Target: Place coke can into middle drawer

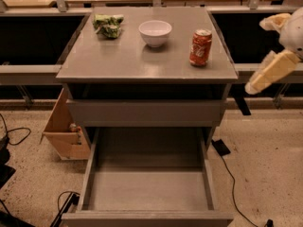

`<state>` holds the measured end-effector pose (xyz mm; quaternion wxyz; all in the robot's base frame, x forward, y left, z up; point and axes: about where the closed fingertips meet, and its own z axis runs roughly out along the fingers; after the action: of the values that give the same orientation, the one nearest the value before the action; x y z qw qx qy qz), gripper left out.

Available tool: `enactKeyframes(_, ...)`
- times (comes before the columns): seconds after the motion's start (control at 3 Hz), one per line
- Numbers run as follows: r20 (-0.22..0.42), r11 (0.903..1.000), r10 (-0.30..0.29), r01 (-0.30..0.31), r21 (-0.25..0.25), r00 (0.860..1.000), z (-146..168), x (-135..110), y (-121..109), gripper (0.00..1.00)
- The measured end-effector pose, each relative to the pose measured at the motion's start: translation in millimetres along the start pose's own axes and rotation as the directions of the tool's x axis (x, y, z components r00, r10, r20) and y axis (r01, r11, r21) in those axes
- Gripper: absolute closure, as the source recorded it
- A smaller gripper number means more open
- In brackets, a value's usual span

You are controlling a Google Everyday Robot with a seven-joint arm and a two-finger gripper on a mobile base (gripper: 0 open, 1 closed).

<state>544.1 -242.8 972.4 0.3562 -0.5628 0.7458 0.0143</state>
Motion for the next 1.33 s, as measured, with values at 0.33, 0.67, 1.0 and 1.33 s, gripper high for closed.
enactKeyframes(0.33, 0.194, 0.9950, 0.038, -0.055, 0.083, 0.980, 22.1, -2.7, -50.0, 0.00)
enactKeyframes(0.67, 0.281, 0.9908, 0.045, -0.079, 0.110, 0.959, 36.9, -9.0, -73.8, 0.00)
enactKeyframes(1.0, 0.285, 0.9905, 0.047, -0.081, 0.111, 0.957, 38.2, -8.6, -75.1, 0.00)
enactKeyframes(1.33, 0.311, 0.9902, 0.052, -0.090, 0.107, 0.949, 46.2, -12.7, -75.8, 0.00)
